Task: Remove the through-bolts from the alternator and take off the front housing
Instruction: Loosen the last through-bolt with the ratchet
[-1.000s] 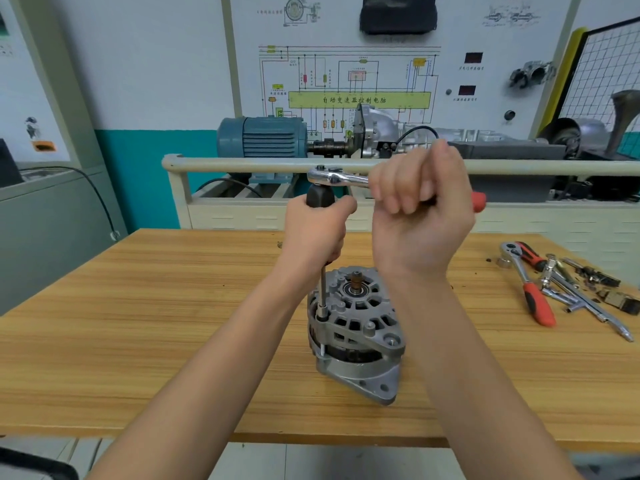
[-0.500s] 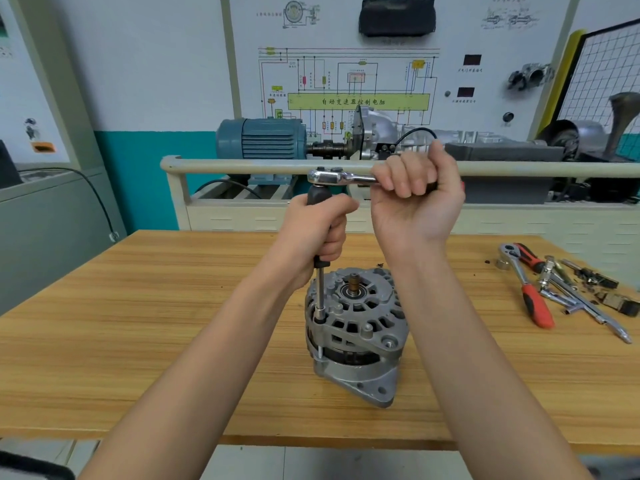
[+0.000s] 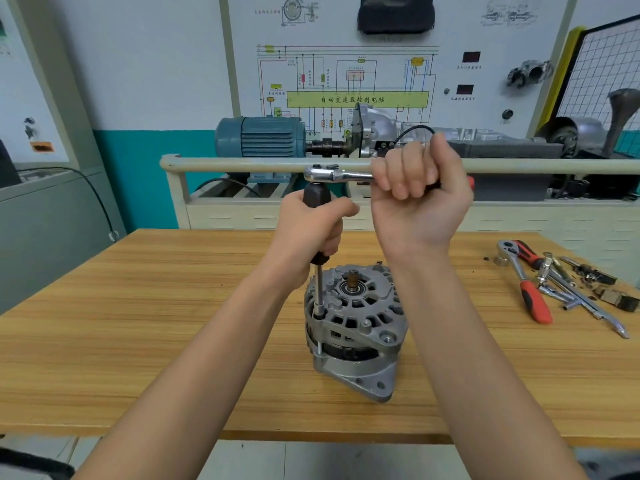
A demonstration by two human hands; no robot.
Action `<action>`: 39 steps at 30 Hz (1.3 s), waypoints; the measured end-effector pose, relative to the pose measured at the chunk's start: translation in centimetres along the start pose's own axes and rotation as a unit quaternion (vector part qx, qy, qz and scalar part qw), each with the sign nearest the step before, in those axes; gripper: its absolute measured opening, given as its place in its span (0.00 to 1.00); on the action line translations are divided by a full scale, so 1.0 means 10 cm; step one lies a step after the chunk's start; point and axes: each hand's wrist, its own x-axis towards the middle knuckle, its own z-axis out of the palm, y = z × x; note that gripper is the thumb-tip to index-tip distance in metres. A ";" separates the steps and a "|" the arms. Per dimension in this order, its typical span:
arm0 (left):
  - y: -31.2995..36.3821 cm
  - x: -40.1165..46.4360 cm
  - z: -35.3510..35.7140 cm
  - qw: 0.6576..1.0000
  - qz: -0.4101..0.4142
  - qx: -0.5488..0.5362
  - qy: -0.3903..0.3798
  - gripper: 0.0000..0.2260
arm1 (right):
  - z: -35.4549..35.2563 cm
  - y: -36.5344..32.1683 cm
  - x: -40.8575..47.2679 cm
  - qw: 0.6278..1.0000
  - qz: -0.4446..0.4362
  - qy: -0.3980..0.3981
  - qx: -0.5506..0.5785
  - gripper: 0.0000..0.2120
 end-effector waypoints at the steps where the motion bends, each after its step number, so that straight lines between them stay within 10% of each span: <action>1: 0.01 0.00 -0.01 0.999 -0.006 -0.008 -0.031 0.19 | -0.07 -0.01 0.05 0.995 0.043 0.036 0.078 0.23; 9: 0.05 0.03 -0.02 0.986 -0.093 -0.030 -0.138 0.22 | -0.23 0.04 0.20 0.960 0.098 0.138 0.222 0.23; 14: -0.01 0.05 0.05 0.999 -0.051 -0.008 0.000 0.20 | 0.01 0.02 -0.07 0.996 -0.018 0.080 -0.027 0.23; 19: -0.02 0.02 0.09 0.994 -0.013 0.008 0.104 0.17 | 0.24 0.24 -0.31 0.941 -0.192 -0.067 -0.272 0.15; 25: -0.02 -0.01 -0.05 0.999 -0.003 0.009 0.051 0.18 | 0.07 0.12 -0.03 0.998 -0.018 0.000 -0.057 0.22; 32: 0.03 0.05 -0.12 0.993 -0.031 -0.046 -0.108 0.16 | -0.19 0.12 0.26 0.960 0.118 0.139 0.213 0.24; 39: 0.00 0.07 -0.11 0.997 -0.057 -0.038 -0.028 0.23 | 0.13 0.19 -0.06 0.993 -0.041 0.039 -0.108 0.21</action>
